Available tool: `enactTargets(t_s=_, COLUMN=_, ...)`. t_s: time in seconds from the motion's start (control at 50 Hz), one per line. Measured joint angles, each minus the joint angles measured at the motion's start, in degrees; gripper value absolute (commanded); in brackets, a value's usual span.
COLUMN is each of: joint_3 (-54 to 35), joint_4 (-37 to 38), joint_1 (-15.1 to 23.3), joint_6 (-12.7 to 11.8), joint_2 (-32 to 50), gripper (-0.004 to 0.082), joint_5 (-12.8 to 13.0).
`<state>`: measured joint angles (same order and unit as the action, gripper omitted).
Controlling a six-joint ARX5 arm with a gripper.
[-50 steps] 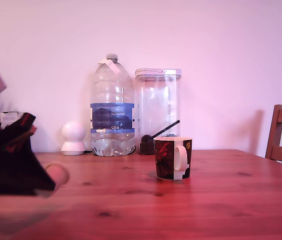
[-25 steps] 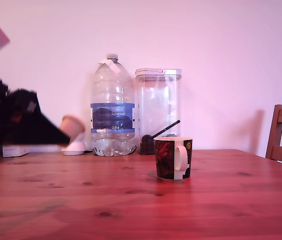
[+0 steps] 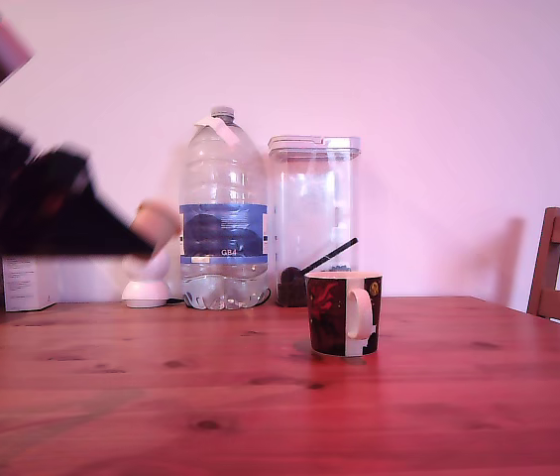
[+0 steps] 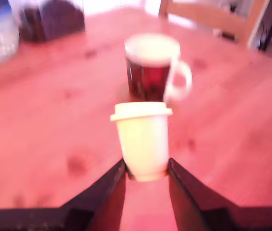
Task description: Pick up the coffee capsules from the table one by one and drop them inside the nearest coffee cup
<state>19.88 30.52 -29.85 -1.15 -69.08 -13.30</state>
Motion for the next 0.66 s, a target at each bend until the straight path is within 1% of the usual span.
enactTargets(t_s=0.14, joint_3=6.67, joint_4=-4.90, joint_1=0.00, joint_6=-0.02, joint_2=0.00, gripper=0.0142, joint_5=-0.26)
enactTargets(t_s=0.28, joint_3=12.48, joint_4=-10.78, joint_1=0.00, joint_6=-0.02, joint_2=-0.63, gripper=0.0142, joint_5=-1.27)
enactTargets(t_s=0.4, joint_3=17.68, joint_4=-14.97, joint_1=0.00, joint_6=0.00, joint_2=-3.89, gripper=0.0142, joint_5=-3.19)
enactTargets(t_s=0.5, joint_3=20.81, joint_4=-17.11, joint_1=0.00, joint_6=0.02, joint_2=-7.04, gripper=0.0142, joint_5=-4.17)
enactTargets(t_s=0.66, joint_3=23.76, joint_4=-20.44, joint_1=-0.04, joint_6=0.02, joint_2=-10.67, gripper=0.0142, joint_5=-4.68)
